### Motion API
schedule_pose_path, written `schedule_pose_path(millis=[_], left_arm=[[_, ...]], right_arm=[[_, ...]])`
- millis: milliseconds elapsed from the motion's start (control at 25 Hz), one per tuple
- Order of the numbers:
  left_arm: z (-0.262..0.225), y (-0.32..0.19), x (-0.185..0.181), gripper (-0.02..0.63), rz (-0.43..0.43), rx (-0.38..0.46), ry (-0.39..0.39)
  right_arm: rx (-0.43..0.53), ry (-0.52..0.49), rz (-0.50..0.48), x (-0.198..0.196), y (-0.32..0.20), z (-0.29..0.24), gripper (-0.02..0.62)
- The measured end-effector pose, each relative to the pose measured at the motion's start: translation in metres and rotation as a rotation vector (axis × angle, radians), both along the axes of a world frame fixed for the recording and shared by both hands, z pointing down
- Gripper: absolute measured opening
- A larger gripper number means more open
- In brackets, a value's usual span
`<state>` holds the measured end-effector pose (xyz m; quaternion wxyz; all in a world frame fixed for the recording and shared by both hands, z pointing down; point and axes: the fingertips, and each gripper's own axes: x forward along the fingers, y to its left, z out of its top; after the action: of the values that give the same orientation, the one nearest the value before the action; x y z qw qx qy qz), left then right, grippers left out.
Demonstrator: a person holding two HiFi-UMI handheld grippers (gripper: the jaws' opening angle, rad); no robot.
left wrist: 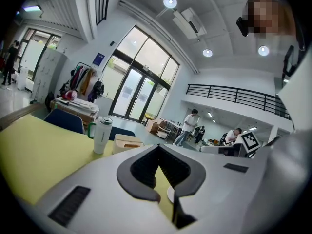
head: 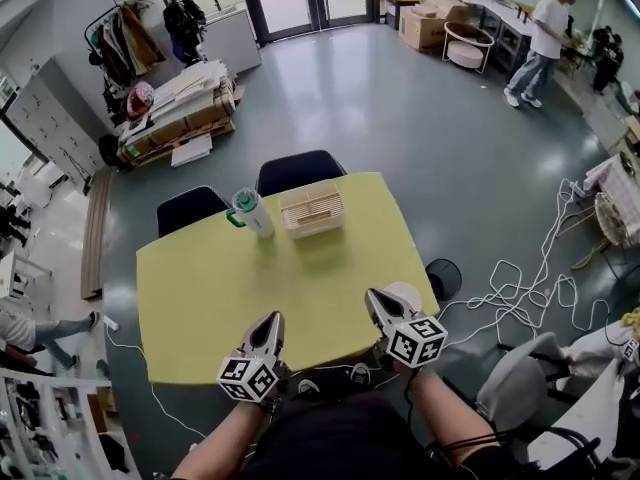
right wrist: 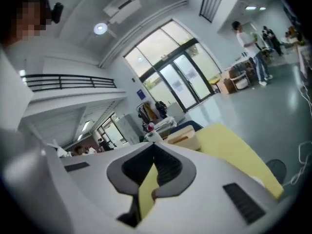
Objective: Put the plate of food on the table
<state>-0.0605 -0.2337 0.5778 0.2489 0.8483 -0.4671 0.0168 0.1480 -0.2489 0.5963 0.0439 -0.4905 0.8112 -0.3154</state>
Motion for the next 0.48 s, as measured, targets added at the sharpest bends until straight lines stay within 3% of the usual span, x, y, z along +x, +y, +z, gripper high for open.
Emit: schedule_pose_path(millis=[240,480], left_arm=[[-0.028,0.018,-0.032,0.009,-0.012,0.063,0.014],[-0.046,0.038,-0.067,0.009,-0.026,0.124,-0.012]], right_arm=[[0.231,0.204,-0.18,-0.097,0.026,-0.077,0.012],[0.206,0.261,-0.222,-0.152,0.039,-0.075,0.012]])
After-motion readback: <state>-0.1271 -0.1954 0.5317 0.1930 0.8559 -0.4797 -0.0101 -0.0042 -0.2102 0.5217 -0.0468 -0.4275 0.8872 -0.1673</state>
